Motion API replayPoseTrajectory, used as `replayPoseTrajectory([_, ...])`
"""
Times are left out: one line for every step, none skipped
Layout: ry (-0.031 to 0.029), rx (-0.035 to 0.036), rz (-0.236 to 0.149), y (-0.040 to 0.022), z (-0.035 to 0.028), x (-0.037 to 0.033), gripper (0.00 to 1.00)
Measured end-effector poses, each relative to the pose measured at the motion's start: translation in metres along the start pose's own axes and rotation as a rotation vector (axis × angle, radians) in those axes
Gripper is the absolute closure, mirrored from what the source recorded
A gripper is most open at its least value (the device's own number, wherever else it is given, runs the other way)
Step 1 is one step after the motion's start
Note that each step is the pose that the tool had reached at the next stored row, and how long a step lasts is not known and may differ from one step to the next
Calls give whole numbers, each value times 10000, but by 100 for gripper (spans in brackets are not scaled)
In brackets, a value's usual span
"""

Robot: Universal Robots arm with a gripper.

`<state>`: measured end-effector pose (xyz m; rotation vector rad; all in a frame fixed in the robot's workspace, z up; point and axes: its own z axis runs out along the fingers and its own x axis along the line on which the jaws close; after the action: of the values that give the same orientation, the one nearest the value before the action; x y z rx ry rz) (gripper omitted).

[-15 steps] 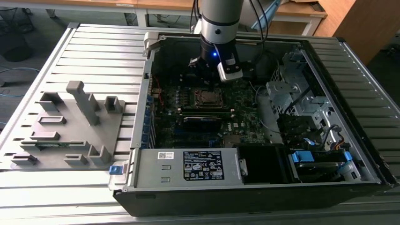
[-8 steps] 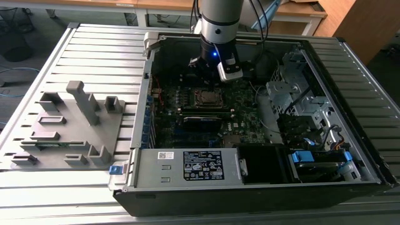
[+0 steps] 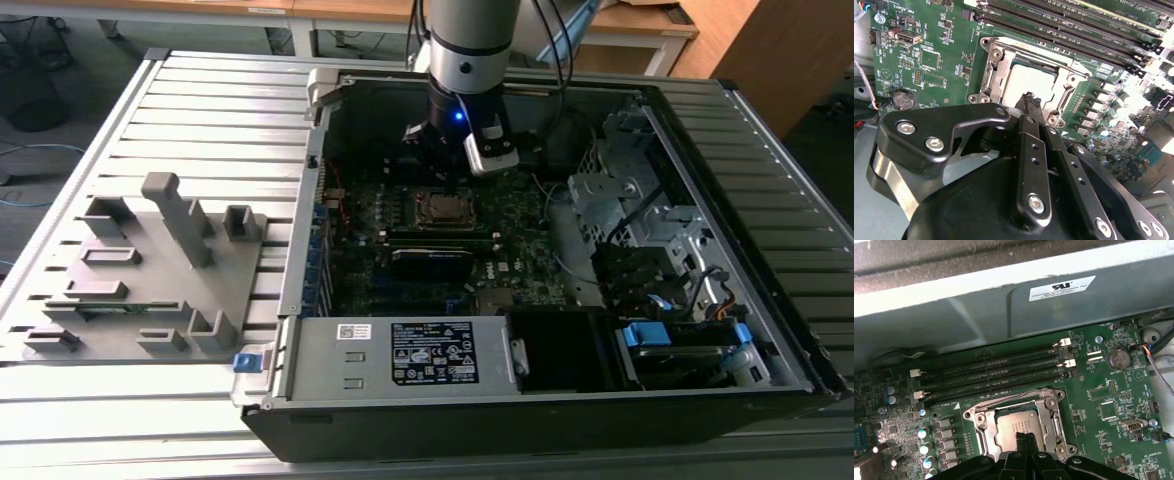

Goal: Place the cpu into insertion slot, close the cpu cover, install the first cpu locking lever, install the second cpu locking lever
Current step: 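Install the second cpu locking lever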

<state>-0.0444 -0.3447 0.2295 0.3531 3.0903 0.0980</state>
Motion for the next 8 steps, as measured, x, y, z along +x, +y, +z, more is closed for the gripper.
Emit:
replayPoseTrajectory([0, 2, 0, 0, -4, 0, 89])
replayPoseTrajectory([0, 1, 0, 0, -9, 0, 89])
replayPoseTrajectory([0, -1, 0, 1, -15, 0, 89])
replayPoseTrajectory([0, 0, 0, 1, -22, -1, 89])
replayPoseTrajectory([0, 0, 0, 2, -27, -1, 89])
replayPoseTrajectory([-1, -3, 0, 2, -28, -1, 89])
replayPoseTrajectory([-1, -4, -1, 2, -28, -1, 89])
replayPoseTrajectory([-1, -4, 0, 2, -28, -1, 89])
